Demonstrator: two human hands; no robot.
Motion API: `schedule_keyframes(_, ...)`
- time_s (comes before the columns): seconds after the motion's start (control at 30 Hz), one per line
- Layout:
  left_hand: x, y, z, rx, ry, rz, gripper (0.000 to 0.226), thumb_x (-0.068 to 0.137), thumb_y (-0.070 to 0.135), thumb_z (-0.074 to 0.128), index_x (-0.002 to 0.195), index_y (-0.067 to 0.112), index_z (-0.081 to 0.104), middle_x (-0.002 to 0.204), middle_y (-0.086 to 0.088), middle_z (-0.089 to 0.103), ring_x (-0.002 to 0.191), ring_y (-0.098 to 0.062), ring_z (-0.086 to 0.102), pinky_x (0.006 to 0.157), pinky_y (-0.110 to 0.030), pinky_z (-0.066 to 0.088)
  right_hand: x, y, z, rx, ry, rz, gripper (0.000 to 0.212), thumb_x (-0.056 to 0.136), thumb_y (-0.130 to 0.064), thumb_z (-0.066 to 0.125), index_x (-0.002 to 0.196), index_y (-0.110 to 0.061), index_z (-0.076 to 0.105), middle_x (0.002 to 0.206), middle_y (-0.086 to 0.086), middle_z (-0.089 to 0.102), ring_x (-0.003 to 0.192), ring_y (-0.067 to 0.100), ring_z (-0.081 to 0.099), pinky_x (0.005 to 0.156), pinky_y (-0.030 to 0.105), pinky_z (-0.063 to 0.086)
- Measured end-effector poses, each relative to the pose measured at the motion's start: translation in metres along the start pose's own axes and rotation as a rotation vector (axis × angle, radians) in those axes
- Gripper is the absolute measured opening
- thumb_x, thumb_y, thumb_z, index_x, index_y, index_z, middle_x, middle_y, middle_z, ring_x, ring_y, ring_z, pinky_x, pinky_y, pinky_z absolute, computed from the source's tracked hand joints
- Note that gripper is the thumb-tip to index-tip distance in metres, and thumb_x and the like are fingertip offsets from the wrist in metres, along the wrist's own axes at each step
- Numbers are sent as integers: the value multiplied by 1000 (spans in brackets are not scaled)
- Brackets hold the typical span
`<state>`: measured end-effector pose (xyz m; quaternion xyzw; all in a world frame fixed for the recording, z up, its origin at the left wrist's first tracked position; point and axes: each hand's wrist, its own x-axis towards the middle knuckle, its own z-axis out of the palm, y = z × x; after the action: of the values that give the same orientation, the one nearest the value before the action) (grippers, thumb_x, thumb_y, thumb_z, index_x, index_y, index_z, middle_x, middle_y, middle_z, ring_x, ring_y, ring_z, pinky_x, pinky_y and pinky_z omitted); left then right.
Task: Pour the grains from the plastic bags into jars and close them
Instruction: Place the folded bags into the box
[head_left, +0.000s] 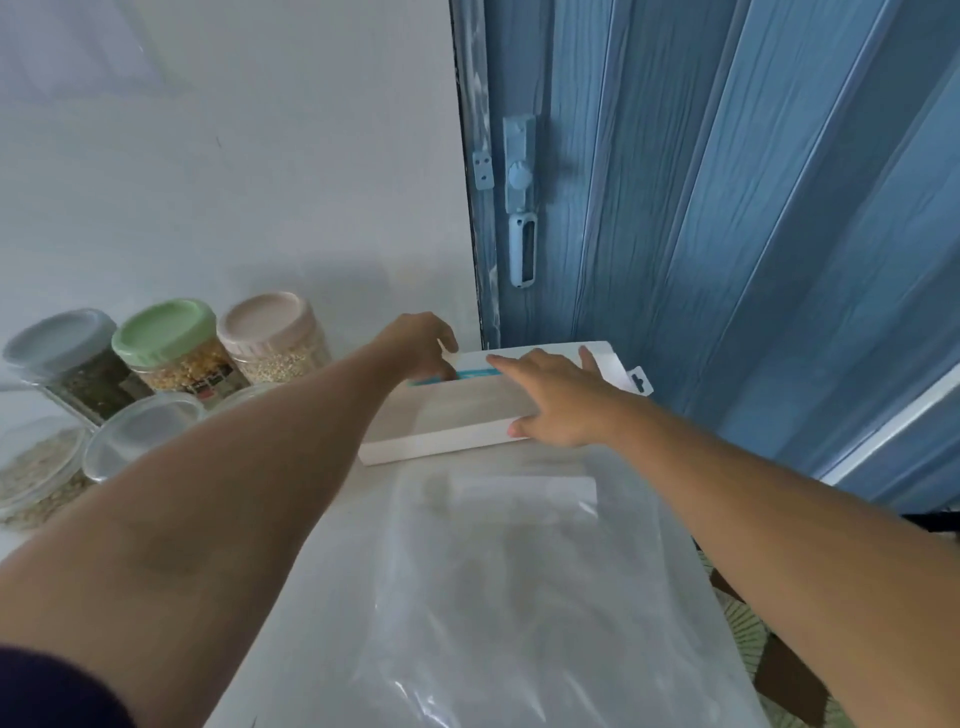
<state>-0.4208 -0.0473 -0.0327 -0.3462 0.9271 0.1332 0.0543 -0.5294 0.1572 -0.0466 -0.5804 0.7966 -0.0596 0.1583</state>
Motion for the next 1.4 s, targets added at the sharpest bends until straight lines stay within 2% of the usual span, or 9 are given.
schedule_keyframes(0.1, 5, -3, 11, 49, -20, 3, 42, 82, 28, 84, 122, 24, 73, 115, 2, 71, 103, -21, 64, 90, -30, 52, 4, 3, 7, 21, 66, -7, 88, 93, -46, 71, 162, -38, 17, 152, 5, 41, 140, 29, 41, 124, 53, 16)
schedule_keyframes(0.23, 8, -7, 22, 62, -1, 9, 46, 88, 32, 80, 131, 26, 66, 120, 1, 70, 110, -22, 63, 90, -33, 52, 6, 4, 9, -42, 66, -24, 81, 95, -50, 68, 160, -44, 20, 144, 4, 50, 132, 29, 46, 112, 48, 32)
schedule_keyframes(0.37, 9, -11, 22, 53, 7, 13, 53, 83, 40, 84, 129, 26, 62, 117, 1, 70, 106, -23, 64, 90, -35, 53, -3, 1, 9, -50, 7, -50, 59, 100, -49, 59, 150, -58, 29, 133, 1, 50, 126, 27, 41, 108, 48, 29)
schedule_keyframes(0.53, 4, -7, 19, 35, -4, 93, 56, 79, 36, 89, 121, 26, 53, 113, -1, 62, 100, -26, 61, 88, -40, 56, -10, -1, 10, -102, -69, -42, 28, 104, -52, 52, 130, -53, 60, 151, 2, 36, 137, 27, 30, 114, 47, 16)
schedule_keyframes(0.7, -3, 8, 13, 97, -45, 298, 10, 93, 28, 78, 99, 34, 73, 114, 5, 56, 110, -20, 50, 98, -31, 48, -11, -4, 11, -88, -62, -32, 23, 104, -50, 53, 117, -45, 71, 152, 2, 32, 140, 30, 25, 120, 52, 3)
schedule_keyframes(0.83, -3, 13, 16, 147, -75, 263, 17, 100, 27, 69, 115, 24, 78, 129, 0, 62, 105, -15, 42, 97, -28, 43, -13, -5, 9, -86, -50, -27, 22, 104, -50, 53, 117, -47, 71, 149, 0, 34, 140, 28, 25, 121, 54, -1)
schedule_keyframes(1.03, 4, 7, 20, 100, -144, 131, 23, 99, 29, 69, 114, 14, 79, 128, -8, 68, 105, -28, 58, 102, -36, 54, -18, -6, 6, -92, -28, -44, 22, 103, -51, 53, 116, -49, 71, 147, 0, 34, 138, 28, 26, 121, 54, -1)
schedule_keyframes(1.27, 6, 6, 18, 164, -170, 153, 17, 99, 40, 69, 112, 34, 78, 132, -2, 51, 115, -25, 32, 111, -36, 34, -24, -9, 6, -100, -28, -48, 23, 104, -49, 54, 118, -49, 72, 147, -1, 33, 139, 27, 26, 123, 56, -5)
schedule_keyframes(1.4, 3, 5, -9, -50, -248, 141, 13, 92, 39, 77, 103, 32, 78, 120, 7, 60, 121, -25, 48, 114, -46, 37, -28, -6, 0, -80, 7, -54, 21, 103, -49, 55, 113, -48, 73, 144, -3, 33, 137, 26, 25, 122, 54, -6)
